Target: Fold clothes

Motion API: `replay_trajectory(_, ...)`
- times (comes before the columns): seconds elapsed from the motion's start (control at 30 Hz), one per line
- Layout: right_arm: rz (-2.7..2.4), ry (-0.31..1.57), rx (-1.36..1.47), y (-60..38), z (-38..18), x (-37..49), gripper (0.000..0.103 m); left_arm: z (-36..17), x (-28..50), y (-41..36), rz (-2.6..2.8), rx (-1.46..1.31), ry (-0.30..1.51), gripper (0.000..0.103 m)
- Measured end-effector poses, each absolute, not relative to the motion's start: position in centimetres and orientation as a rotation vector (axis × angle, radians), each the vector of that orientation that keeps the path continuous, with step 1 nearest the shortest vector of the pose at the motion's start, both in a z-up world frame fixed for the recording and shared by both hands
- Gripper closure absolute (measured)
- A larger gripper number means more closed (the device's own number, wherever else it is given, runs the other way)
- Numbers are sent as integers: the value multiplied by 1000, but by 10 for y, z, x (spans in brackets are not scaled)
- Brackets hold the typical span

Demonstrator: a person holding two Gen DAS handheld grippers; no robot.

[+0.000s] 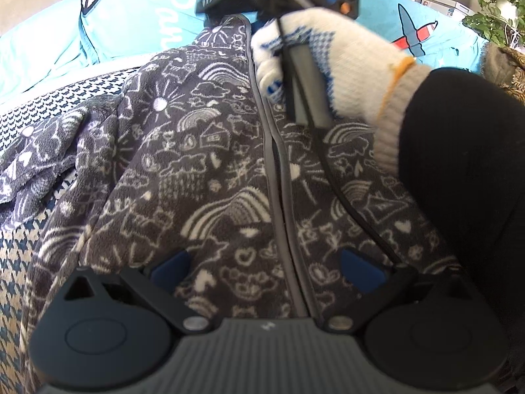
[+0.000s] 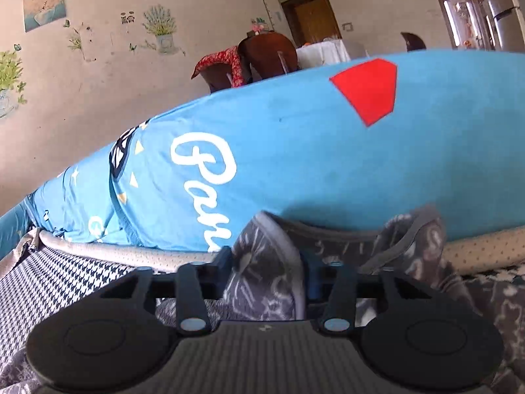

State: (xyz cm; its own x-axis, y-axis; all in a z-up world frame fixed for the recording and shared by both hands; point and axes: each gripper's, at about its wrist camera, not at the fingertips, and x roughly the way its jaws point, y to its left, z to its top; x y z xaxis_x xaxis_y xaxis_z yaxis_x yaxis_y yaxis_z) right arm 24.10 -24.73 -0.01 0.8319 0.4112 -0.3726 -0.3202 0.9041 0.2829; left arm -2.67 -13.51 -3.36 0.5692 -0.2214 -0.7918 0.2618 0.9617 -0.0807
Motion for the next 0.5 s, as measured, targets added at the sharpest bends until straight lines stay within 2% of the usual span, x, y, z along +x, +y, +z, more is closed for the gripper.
replay_trajectory(0.03,424,434,219,-246,-1,240,82,-34,-27,-135,-284,48,921,0)
replay_trajectory(0.27,652,347,231,-233,6,226,83,-33,-26,-141,-279,55,919,0)
replay_trajectory(0.33,630,362,225,-234,7,225,80,-33,-21,-143,-277,55,920,0)
replay_trajectory(0.37,609,376,232,-237,8,226,71,-34,-20,-144,-276,56,920,0)
replay_trajectory(0.43,565,405,245,-243,9,227,61,-34,-19,-145,-273,56,919,0)
replay_trajectory(0.5,522,434,258,-248,10,228,59,-33,-19,-144,-270,54,920,0)
